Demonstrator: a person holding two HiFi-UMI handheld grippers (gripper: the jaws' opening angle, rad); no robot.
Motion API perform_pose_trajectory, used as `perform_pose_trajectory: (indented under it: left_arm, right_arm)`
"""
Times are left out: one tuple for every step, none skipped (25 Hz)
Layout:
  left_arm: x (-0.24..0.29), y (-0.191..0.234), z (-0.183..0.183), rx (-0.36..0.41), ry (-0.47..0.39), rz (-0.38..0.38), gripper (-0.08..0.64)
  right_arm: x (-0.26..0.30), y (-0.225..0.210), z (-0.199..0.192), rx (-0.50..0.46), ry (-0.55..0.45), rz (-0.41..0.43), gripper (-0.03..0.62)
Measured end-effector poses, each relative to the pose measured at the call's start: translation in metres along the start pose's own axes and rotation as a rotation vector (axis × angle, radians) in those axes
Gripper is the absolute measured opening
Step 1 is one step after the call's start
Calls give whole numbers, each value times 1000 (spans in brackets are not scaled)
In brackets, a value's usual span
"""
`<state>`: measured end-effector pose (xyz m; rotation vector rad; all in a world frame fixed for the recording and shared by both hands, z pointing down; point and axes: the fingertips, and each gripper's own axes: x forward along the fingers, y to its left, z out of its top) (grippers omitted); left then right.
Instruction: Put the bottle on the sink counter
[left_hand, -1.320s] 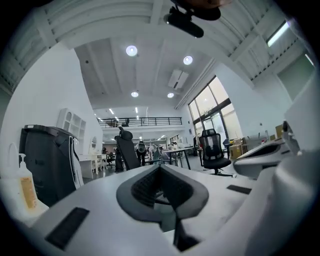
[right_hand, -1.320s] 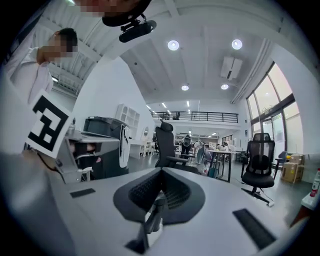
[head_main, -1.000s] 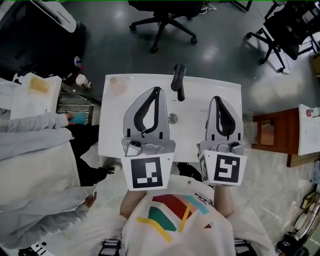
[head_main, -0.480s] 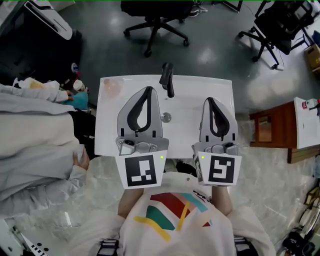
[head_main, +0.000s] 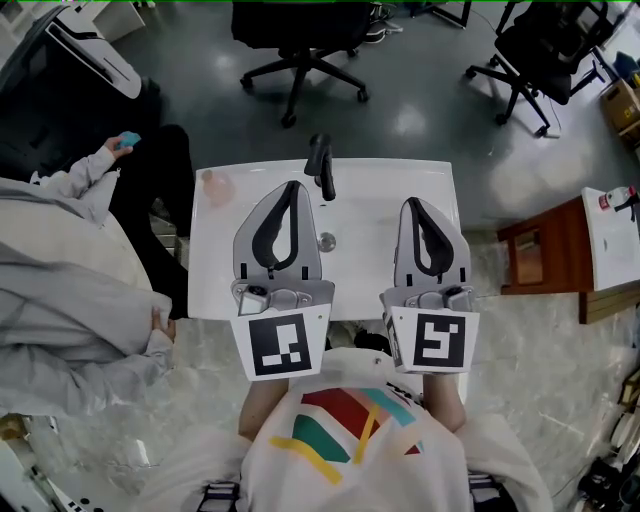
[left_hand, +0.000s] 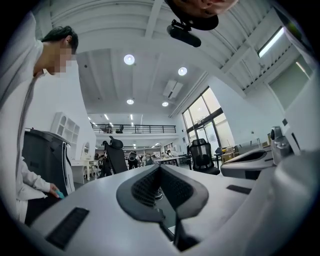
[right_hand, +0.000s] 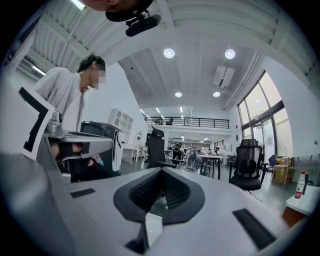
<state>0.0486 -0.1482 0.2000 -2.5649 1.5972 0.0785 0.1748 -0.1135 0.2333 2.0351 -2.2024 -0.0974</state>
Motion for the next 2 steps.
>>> perform_pose_trajectory:
  left_arm:
    - [-1,-3,0,0,1,0,17]
    - [-2,-5,0,0,3,0,17]
  right_arm:
    - [-2,-2,0,0,-4,0,12]
    - [-3,-4,1,1,-8,0,12]
